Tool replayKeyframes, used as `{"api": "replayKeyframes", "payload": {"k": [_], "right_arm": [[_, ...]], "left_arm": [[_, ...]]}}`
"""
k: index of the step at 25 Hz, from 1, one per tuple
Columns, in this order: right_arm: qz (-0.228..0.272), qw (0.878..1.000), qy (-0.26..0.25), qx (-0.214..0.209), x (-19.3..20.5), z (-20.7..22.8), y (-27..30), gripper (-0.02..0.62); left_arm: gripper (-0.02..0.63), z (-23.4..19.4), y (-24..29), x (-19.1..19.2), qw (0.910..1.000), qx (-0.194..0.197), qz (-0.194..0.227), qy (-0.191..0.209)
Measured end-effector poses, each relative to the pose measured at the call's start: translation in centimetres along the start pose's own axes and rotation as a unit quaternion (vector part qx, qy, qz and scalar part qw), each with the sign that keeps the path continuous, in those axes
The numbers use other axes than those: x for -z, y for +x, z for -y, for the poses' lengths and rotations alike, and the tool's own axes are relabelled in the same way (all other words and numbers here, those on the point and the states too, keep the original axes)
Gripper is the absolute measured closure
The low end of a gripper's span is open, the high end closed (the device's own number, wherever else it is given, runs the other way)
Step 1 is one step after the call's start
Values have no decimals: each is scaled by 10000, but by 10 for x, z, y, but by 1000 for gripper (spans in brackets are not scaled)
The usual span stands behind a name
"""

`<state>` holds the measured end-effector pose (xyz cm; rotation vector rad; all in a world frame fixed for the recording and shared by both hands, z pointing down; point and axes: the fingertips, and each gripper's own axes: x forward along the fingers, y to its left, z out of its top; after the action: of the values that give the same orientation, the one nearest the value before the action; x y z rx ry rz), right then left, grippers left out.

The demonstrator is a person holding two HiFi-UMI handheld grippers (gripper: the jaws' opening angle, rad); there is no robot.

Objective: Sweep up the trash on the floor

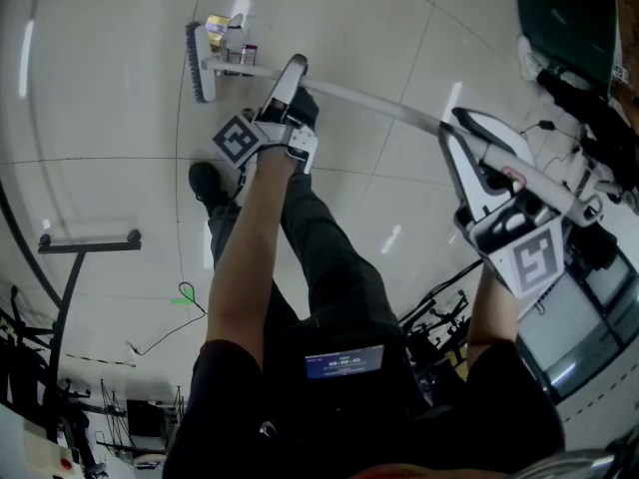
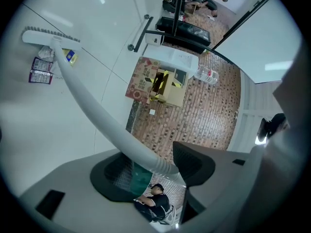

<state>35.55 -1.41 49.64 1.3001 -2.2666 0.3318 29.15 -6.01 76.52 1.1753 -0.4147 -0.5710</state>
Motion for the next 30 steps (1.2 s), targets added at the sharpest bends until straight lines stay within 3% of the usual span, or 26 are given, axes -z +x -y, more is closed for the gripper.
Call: {"api": "replayKeyframes", "payload": {"k": [7,9,11,13,18,20,27,30], "right_arm": [[206,9986,249,427,3,12,-1,488],[131,9985,178,508,13,14,2,471],[-188,9990,-190,347,32,2,14,345],[-407,9982,-354,258,49,-10,24,381],[-622,9974,161,326,79,-19,47,395],[-728,9960,260,446,87,-23,54,454],[-556,9926,946,520,104,-15,53,457],[-425,9941,859,501,100,-15,53,457]], "left_arm": [[371,-3,3,-1,9995,-2,250,-204],[380,-6,5,1,9986,18,324,-416],[401,-7,6,0,9965,102,476,-680],[403,-8,7,1,9957,142,536,-739],[403,-10,4,6,9971,101,472,-588],[403,-8,1,4,9974,106,513,-489],[404,-7,0,-4,9983,-79,582,-59],[405,-5,0,-3,9986,-27,527,-34]]}}
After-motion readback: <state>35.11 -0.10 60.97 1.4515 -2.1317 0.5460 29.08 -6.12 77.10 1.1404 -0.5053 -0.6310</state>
